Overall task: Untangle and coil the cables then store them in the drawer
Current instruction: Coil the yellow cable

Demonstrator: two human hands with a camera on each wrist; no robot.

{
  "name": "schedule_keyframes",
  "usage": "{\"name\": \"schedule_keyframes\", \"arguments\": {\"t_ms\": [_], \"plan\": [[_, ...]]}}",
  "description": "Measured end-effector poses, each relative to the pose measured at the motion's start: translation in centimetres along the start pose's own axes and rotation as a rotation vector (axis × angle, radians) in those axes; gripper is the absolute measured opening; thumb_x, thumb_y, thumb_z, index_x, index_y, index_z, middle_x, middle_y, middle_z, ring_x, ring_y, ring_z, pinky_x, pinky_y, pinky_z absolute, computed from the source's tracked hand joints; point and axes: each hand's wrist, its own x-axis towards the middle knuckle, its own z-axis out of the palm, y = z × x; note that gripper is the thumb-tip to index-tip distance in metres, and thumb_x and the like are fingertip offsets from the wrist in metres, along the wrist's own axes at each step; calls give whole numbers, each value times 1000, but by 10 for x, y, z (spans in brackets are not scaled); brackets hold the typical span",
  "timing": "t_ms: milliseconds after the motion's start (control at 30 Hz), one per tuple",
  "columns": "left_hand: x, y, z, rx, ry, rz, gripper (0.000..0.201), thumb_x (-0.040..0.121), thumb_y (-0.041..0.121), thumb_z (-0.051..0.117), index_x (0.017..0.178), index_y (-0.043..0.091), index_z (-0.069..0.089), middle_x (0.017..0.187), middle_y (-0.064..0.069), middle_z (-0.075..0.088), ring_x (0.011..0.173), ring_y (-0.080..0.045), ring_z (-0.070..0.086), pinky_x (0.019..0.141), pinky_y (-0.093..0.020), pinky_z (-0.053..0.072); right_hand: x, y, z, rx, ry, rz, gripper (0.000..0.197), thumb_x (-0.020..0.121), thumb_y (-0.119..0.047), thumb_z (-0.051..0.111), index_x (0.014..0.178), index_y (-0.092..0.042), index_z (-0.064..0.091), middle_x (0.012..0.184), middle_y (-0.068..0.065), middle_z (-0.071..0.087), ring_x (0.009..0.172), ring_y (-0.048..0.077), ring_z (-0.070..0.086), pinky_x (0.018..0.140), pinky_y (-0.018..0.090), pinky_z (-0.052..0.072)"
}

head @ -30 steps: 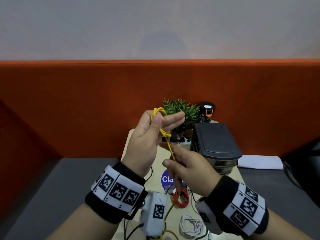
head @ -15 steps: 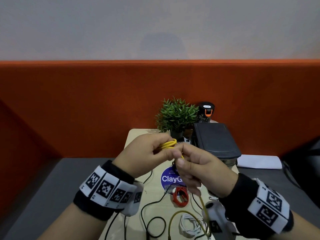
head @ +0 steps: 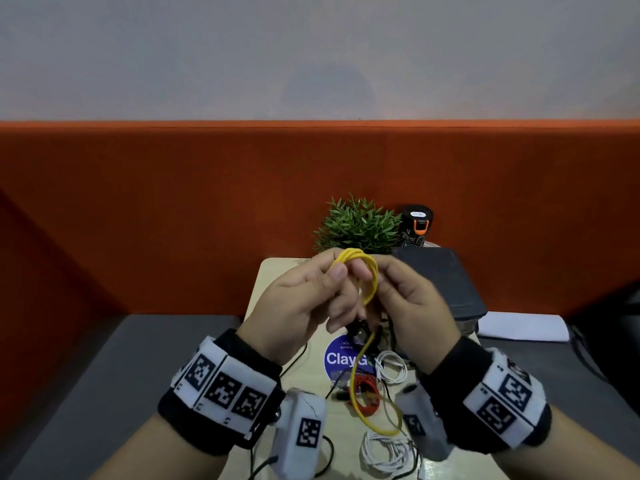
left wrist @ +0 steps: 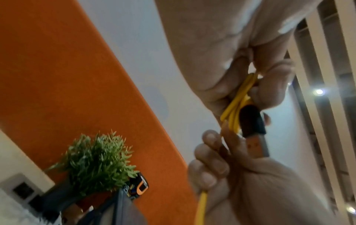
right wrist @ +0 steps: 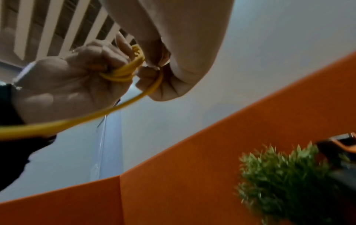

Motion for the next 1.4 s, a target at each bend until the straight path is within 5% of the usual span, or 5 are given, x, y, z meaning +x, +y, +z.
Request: {"name": "schedule_keyframes", "arguments": {"t_ms": [433, 667, 867, 1133, 1400], "plan": [[9, -4, -7, 302, 273, 159, 22, 97, 26, 34, 102, 10, 48, 96, -8, 73, 97, -25, 68, 88, -28, 50, -27, 1, 16, 170, -324, 349, 30, 97, -8, 49, 121, -24, 58, 56, 2, 52, 43, 17, 47, 51, 27, 44], [4, -6, -12, 955, 132, 62, 27, 96, 41, 40, 98, 18, 54, 68, 7, 58, 63, -8, 55, 55, -30, 45, -20, -18, -12, -124, -310, 140, 21, 93, -33, 52, 102, -25, 68, 51, -8, 49, 46, 4, 41, 48, 16, 36], [3, -5, -8, 987, -67, -37, 26, 84, 53, 51, 74, 30, 45, 64, 14, 41, 58, -3, 38, 53, -20, 26, -7, -26, -34, -717, -187, -265, 17, 92, -36, 53, 95, -26, 66, 83, -12, 62, 82, -1, 55, 66, 10, 39], [0, -5, -9, 869, -60, -161, 25, 88, 41, 48, 78, 20, 56, 59, 12, 52, 53, -4, 47, 55, -33, 42, 1, -25, -46, -1096, -78, -441, 18, 89, -32, 51, 83, -20, 63, 79, -1, 57, 79, 18, 46, 69, 33, 33], [3, -13, -5, 628, -86, -331, 24, 95, 28, 55, 81, 8, 53, 51, 10, 44, 47, -11, 40, 49, -22, 34, -4, -18, -30, -1033, 116, -564, 20, 92, -22, 48, 92, -9, 64, 70, -1, 64, 69, 15, 44, 67, 23, 31]]}}
